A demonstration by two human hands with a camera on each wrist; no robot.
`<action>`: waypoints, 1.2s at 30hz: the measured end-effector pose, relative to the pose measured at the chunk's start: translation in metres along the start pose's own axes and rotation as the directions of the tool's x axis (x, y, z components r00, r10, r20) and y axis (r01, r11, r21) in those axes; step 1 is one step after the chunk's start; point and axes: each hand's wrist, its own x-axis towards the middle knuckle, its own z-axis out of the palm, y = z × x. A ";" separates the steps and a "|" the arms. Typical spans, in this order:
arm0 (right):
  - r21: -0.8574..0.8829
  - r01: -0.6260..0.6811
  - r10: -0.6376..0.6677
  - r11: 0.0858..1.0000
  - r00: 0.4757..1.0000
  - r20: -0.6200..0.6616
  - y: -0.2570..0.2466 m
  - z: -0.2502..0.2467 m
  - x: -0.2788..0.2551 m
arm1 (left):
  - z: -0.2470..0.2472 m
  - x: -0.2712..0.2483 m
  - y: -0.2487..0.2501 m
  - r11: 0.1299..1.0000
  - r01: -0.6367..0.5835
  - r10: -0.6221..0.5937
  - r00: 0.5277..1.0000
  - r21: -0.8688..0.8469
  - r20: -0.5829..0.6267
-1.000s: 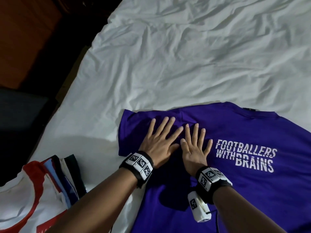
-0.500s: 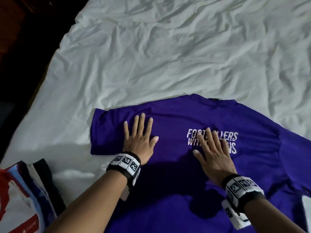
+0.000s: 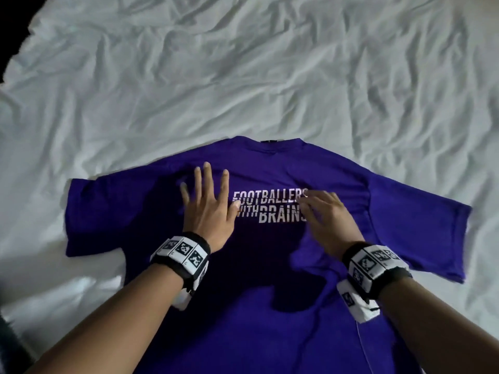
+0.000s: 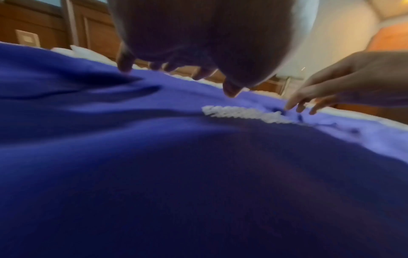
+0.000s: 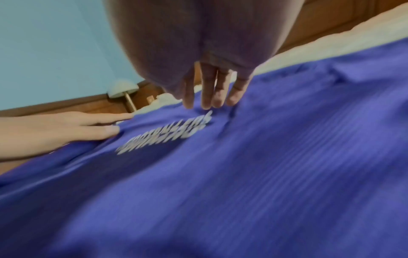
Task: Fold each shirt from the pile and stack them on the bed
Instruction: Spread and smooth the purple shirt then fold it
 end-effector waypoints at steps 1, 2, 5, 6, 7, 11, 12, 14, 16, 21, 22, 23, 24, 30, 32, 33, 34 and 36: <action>-0.016 -0.011 0.009 1.000 0.995 -0.096 0.011 -0.015 0.003 | -0.003 -0.004 0.021 0.997 -0.050 0.047 0.997 -0.056 -0.060; -0.038 -0.061 0.054 0.997 0.986 -0.160 0.023 -0.032 0.006 | -0.007 -0.008 0.044 0.987 -0.106 0.092 0.989 -0.120 -0.113; -0.114 -0.232 0.210 0.966 0.962 -0.177 0.063 -0.080 0.018 | -0.014 -0.020 0.117 0.919 -0.175 0.154 0.984 -0.353 -0.089; -0.143 -0.261 0.240 0.955 0.959 -0.149 0.076 -0.092 0.022 | -0.016 -0.024 0.140 0.895 -0.154 0.165 0.986 -0.418 -0.010; -0.162 -0.282 0.266 0.945 0.957 -0.118 0.087 -0.101 0.026 | -0.014 -0.027 0.162 0.878 -0.122 0.172 0.983 -0.462 0.066; -0.162 -0.283 0.288 0.945 0.957 0.011 0.114 -0.118 0.034 | 0.001 -0.040 0.233 0.850 -0.007 0.167 0.952 -0.527 0.257; -0.167 -0.273 0.283 0.947 0.958 0.039 0.117 -0.120 0.036 | 0.004 -0.042 0.247 0.844 0.022 0.158 0.945 -0.536 0.286; -0.182 -0.266 0.284 0.947 0.955 0.082 0.123 -0.120 0.038 | 0.013 -0.046 0.271 0.843 0.057 0.143 0.935 -0.534 0.325; -0.212 -0.256 0.283 0.943 0.953 0.107 0.127 -0.120 0.040 | 0.019 -0.052 0.291 0.870 0.043 0.135 0.937 -0.491 0.322; -0.238 -0.214 0.254 0.947 0.955 0.152 0.129 -0.117 0.045 | 0.027 -0.062 0.324 0.941 0.001 0.115 0.939 -0.337 0.324; -0.235 -0.212 0.252 0.948 0.955 0.156 0.129 -0.116 0.046 | 0.028 -0.063 0.327 0.944 0.006 0.105 0.941 -0.328 0.320; -0.234 -0.210 0.250 0.949 0.956 0.156 0.129 -0.114 0.047 | 0.029 -0.064 0.330 0.946 0.012 0.095 0.945 -0.323 0.312; -0.237 -0.211 0.250 0.948 0.957 0.149 0.129 -0.113 0.048 | 0.030 -0.064 0.332 0.946 0.017 0.087 0.948 -0.323 0.305; -0.183 -0.275 0.287 0.944 0.957 0.038 0.117 -0.116 0.050 | 0.021 -0.066 0.317 0.876 0.165 0.005 0.936 -0.453 0.352; -0.151 -0.280 0.284 0.948 0.959 0.005 0.102 -0.119 0.051 | 0.013 -0.069 0.302 0.763 0.255 -0.035 0.934 -0.594 0.356; -0.139 -0.276 0.277 0.951 0.961 -0.008 0.092 -0.120 0.053 | 0.010 -0.071 0.294 0.704 0.285 -0.062 0.937 -0.650 0.344; -0.125 -0.271 0.271 0.955 0.963 -0.018 0.081 -0.121 0.053 | 0.006 -0.072 0.286 0.653 0.309 -0.095 0.939 -0.692 0.329; -0.107 -0.258 0.256 0.960 0.966 -0.032 0.058 -0.121 0.057 | -0.003 -0.076 0.266 0.570 0.327 -0.147 0.943 -0.754 0.298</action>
